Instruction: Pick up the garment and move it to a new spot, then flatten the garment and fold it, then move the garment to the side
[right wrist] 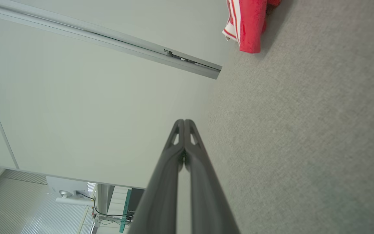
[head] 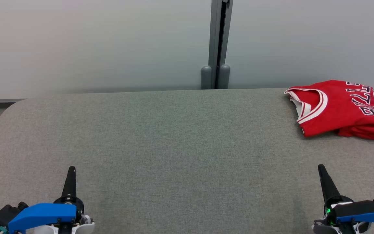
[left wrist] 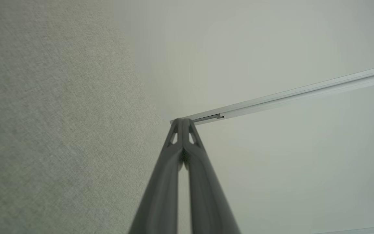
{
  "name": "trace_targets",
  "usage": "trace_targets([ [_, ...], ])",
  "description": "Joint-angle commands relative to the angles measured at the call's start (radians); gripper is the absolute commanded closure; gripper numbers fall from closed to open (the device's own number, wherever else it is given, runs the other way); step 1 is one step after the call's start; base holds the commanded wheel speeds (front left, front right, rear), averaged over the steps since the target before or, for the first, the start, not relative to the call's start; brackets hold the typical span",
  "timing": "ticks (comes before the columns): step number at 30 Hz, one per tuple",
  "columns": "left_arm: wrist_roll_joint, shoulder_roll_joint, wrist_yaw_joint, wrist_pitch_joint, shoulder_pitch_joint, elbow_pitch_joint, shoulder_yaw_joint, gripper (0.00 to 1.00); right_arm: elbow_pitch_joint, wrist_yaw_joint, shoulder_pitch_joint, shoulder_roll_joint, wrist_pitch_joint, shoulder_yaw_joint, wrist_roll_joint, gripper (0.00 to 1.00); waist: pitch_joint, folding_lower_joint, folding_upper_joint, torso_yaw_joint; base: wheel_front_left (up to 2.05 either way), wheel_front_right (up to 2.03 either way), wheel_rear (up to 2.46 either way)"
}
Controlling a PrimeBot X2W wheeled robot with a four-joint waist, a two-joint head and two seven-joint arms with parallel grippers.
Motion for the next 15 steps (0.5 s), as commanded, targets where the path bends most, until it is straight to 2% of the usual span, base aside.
trace_targets([
  [1,-0.020,0.000,-0.006,0.007,-0.023,-0.011,0.008,1.00,-0.011,0.000,-0.022,-0.007,0.007,-0.004,0.022,1.00,0.000,0.0000,-0.0001,0.000,0.00,0.00,0.00],
  [15,-0.146,-0.001,-0.015,0.036,-0.033,-0.025,0.017,1.00,-0.025,0.000,-0.034,-0.007,0.037,-0.011,0.138,1.00,0.005,0.0000,-0.0001,-0.004,0.00,0.00,0.00],
])
